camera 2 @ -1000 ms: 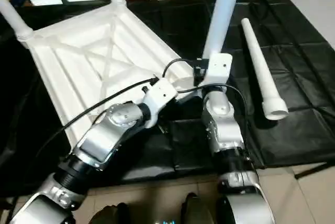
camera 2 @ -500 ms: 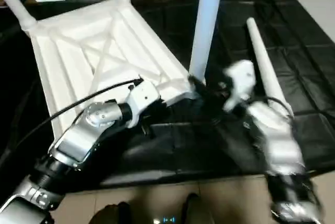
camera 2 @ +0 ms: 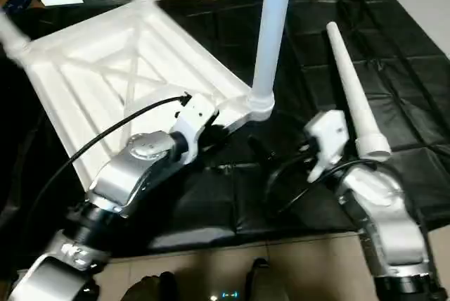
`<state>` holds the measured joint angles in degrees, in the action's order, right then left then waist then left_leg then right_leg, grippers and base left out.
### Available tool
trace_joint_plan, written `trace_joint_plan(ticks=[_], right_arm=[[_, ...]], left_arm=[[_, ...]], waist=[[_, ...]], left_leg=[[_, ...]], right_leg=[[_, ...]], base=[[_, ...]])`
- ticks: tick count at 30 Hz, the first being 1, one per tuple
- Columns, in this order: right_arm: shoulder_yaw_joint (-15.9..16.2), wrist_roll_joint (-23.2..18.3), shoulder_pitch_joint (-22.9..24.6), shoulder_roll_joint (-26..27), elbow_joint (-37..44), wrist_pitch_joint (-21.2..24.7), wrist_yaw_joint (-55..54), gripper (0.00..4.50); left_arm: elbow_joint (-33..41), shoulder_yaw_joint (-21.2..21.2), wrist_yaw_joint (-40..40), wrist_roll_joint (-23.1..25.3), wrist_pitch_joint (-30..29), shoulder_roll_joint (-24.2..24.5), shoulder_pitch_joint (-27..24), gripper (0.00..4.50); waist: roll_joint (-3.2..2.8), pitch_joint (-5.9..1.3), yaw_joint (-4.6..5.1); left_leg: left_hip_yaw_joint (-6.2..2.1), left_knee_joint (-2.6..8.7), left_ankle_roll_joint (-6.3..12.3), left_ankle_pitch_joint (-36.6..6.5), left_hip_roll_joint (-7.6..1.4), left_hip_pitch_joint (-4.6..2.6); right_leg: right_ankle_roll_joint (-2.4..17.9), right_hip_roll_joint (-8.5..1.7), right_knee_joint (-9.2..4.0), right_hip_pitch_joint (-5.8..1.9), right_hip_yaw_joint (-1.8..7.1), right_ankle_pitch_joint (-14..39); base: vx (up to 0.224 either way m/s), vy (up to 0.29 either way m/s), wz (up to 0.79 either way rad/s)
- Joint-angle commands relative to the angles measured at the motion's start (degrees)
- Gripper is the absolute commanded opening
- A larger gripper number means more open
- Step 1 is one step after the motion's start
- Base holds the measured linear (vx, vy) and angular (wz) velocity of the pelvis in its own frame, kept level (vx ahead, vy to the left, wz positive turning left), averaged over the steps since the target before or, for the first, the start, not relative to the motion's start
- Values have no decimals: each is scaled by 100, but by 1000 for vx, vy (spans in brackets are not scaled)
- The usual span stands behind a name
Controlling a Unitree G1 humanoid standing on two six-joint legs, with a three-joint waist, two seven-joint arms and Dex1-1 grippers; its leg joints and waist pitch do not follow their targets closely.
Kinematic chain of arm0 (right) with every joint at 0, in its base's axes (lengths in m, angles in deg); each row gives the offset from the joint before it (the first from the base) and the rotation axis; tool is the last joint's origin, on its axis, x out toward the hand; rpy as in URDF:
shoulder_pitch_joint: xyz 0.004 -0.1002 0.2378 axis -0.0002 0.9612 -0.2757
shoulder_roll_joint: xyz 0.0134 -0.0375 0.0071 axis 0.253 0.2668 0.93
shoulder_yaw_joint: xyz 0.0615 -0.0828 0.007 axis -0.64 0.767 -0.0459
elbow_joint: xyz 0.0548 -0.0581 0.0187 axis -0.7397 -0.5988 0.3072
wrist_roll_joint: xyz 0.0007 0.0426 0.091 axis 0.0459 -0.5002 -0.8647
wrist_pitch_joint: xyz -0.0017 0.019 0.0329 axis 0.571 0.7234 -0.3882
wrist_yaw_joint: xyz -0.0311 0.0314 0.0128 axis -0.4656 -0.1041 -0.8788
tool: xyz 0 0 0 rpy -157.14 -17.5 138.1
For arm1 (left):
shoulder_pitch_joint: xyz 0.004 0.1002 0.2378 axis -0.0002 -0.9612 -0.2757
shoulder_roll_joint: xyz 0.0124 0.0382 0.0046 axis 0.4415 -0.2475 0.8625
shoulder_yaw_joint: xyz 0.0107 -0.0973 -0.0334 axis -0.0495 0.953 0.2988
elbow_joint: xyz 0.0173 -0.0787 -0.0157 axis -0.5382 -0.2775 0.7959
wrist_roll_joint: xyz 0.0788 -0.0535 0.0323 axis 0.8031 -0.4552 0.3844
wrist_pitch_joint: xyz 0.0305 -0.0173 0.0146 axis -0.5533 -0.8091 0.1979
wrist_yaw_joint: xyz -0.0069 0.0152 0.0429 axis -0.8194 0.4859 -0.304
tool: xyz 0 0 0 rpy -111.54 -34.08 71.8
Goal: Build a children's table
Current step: Rotate table base
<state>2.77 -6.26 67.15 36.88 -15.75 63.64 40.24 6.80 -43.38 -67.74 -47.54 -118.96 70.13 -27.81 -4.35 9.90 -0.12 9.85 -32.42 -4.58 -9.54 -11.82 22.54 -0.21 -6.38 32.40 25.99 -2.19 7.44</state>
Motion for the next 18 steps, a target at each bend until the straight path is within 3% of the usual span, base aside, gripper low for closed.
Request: trace_joint_plan(ticks=[1,4,6,7,8,9,10,12,14,18], right_arm=[[255,357,147,41,33,193,-287,442],[302,498,226,209,63,356,-615,442],[327,573,255,264,96,409,-710,442],[313,631,254,298,74,412,-800,442],[299,664,249,336,57,421,-888,442],[287,673,245,357,47,427,-932,442],[272,715,235,400,37,454,-1031,442],[286,758,226,425,39,477,-1095,442],[300,773,224,432,39,484,-1109,450],[350,837,204,491,61,541,-1173,450]], left_arm=[[-48,494,486,-435,219,-337,118,0],[-85,814,796,-650,336,-743,269,0],[-94,874,918,-638,494,-861,315,0],[-71,841,908,-612,626,-875,310,0],[-40,814,902,-596,760,-879,302,0],[-8,795,872,-602,868,-877,296,0],[74,818,782,-682,1002,-890,301,0],[210,930,567,-911,936,-923,339,0],[264,953,470,-985,865,-914,357,44],[277,906,357,-975,797,-827,405,67]], waist=[[172,-469,-57],[144,-515,-67],[139,-563,-62],[131,-590,-65],[93,-581,-69],[93,-581,-69],[88,-554,-80],[84,-520,-96],[65,-489,-117],[76,-473,-173]], left_leg=[[80,277,751,-794,83,-12],[71,225,1055,-241,97,38],[49,159,1333,299,122,68],[47,115,1557,636,144,91],[48,89,1774,793,129,81],[48,89,1774,793,129,81],[61,80,1941,695,119,87],[70,103,1885,409,96,77],[69,130,1730,147,63,56],[70,159,1535,-86,32,39]], right_leg=[[1273,32,-346,-398,50,1182],[1456,33,-268,-441,32,399],[1561,43,-172,-470,27,-344],[1607,52,-119,-466,25,-770],[1663,57,-113,-419,12,-886],[1663,57,-113,-419,12,-886],[1691,37,-138,-407,-2,-611],[1644,16,-184,-394,-10,-20],[1564,22,-224,-366,-7,488],[1479,13,-251,-350,8,750]], base=[[0,0,0],[0,0,0],[0,0,0],[0,0,0],[0,0,0],[0,0,0],[0,0,0],[0,0,0],[0,0,0],[0,0,0]])
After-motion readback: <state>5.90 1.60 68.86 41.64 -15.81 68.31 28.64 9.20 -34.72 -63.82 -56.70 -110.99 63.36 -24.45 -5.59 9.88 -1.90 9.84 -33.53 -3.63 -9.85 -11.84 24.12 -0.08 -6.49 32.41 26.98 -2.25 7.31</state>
